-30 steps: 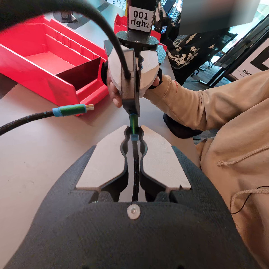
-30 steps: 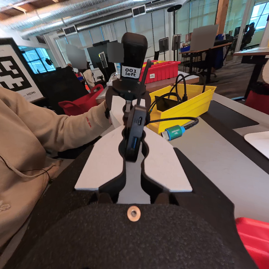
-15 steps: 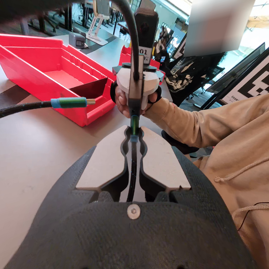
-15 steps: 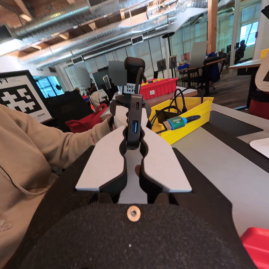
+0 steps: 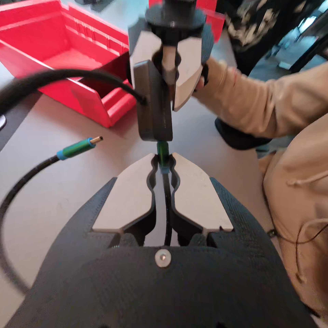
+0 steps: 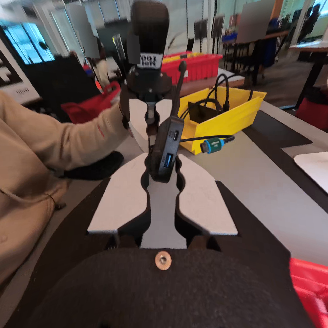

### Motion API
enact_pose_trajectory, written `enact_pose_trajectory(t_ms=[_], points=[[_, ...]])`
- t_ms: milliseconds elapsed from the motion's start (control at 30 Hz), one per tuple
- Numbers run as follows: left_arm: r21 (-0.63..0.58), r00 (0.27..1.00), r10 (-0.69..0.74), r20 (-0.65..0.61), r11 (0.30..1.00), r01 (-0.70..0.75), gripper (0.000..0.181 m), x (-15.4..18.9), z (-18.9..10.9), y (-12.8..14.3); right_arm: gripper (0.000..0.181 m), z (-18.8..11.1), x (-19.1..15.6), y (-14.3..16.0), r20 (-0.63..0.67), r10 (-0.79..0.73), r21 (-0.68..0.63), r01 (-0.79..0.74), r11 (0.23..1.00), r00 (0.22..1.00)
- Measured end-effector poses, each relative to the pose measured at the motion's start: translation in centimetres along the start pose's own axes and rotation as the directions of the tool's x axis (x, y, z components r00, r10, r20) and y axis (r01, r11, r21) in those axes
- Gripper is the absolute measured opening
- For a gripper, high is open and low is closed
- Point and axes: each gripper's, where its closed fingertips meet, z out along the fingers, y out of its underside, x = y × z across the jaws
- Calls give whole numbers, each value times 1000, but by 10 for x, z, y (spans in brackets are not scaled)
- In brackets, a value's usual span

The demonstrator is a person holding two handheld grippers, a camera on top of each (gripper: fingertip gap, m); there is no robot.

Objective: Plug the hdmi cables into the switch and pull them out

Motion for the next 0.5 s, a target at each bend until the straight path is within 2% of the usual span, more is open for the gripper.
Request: enact_pose_trajectory(t_ms=[67,133,233,300,367,500], points=[[-89,999,49,7,995,-48,13,6,5,10,33,4,-4,8,-13,-36,-78,35,996,999],[-134,996,84,15,988,-82,13,8,8,14,24,9,-11,19,18,-57,-154,59,986,998],[-144,992,109,58,985,-99,8,4,10,15,18,10,-15,19,35,-84,-170,89,981,996],[-74,992,98,77,993,-92,18,3,2,2,16,2,-8,13,-10,-114,-151,111,982,993],[25,990,80,117,996,-83,24,1,-16,-15,13,-13,-3,-2,-50,-123,-77,119,990,991],[241,956,36,292,964,-110,31,-21,-81,-44,13,-48,0,-31,-114,-138,51,145,988,984]])
